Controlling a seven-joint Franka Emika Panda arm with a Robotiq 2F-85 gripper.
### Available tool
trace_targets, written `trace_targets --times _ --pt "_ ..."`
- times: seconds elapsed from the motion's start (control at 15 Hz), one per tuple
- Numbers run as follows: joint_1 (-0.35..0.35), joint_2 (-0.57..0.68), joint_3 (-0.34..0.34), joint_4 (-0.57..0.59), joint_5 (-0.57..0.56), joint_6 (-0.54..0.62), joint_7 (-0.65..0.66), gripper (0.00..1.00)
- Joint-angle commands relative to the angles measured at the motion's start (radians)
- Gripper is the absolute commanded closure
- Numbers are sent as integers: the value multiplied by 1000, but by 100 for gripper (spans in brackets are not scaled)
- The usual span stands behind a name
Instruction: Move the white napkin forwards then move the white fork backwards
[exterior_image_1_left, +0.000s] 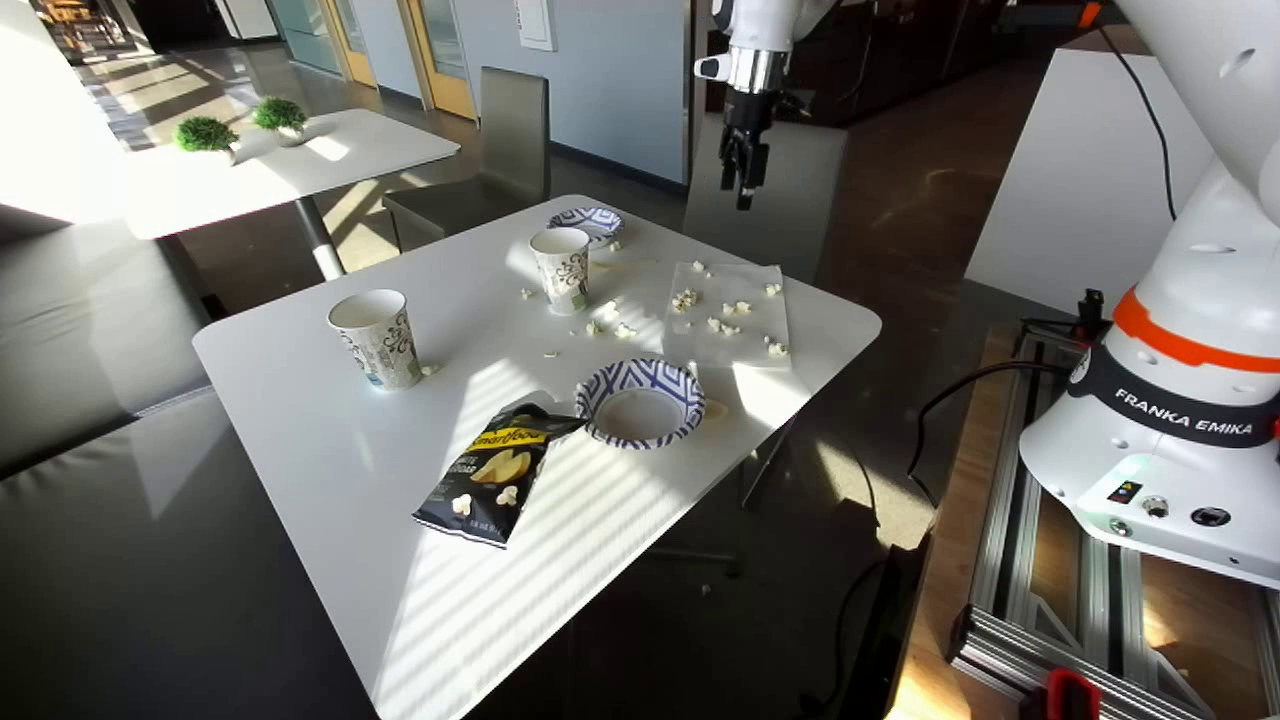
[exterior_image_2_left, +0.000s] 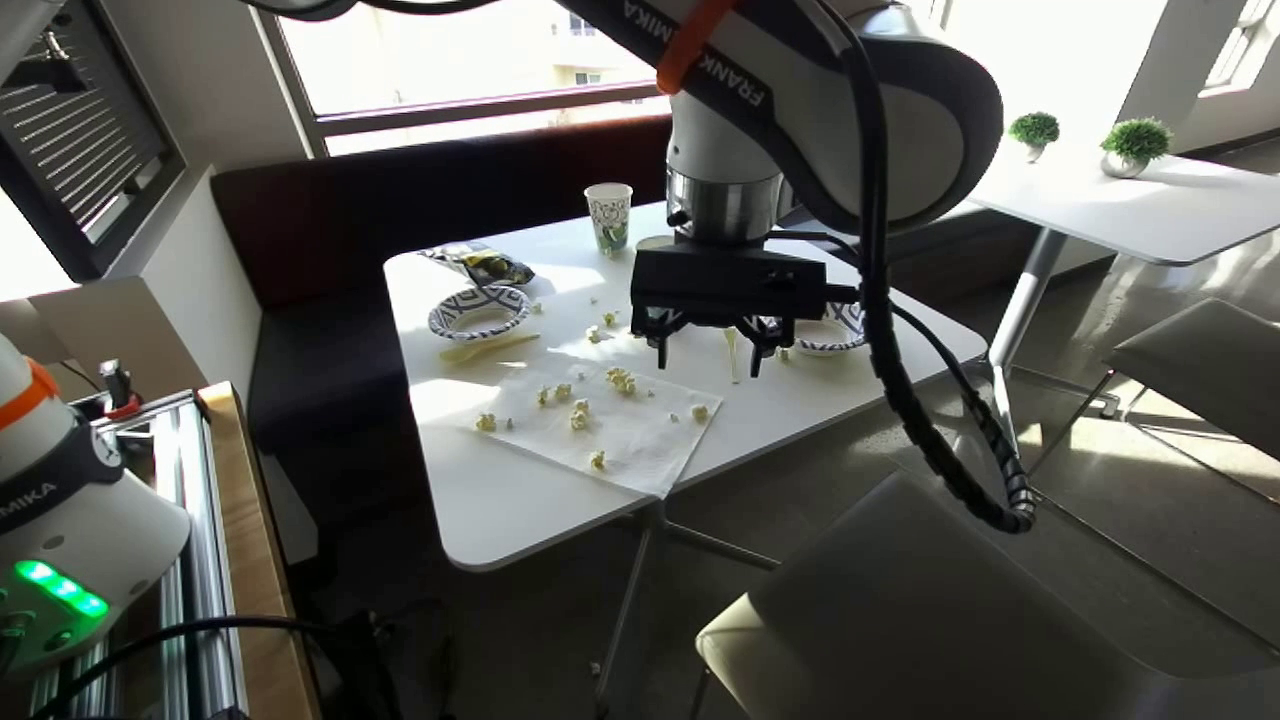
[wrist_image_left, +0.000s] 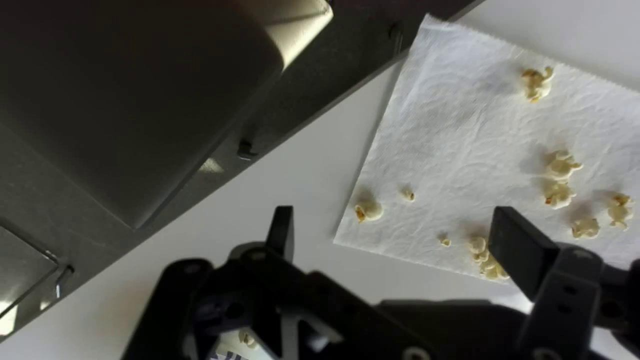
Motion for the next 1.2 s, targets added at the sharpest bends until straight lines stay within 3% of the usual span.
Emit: trace_targets --times 0.0,0.4,0.8,0.87,1.0,1.13 --pt "176 -105 -216 -240 5 -58 81 0" --pt "506 -215 -488 -555 10 -76 275 0" --pt "921 -299 -758 -768 13 -142 363 0" --pt "789 -251 -660 -677 5 -98 339 0" --pt "884 -271 -720 -717 5 -110 360 0" --pt "906 -278 -735 -731 5 -115 364 0"
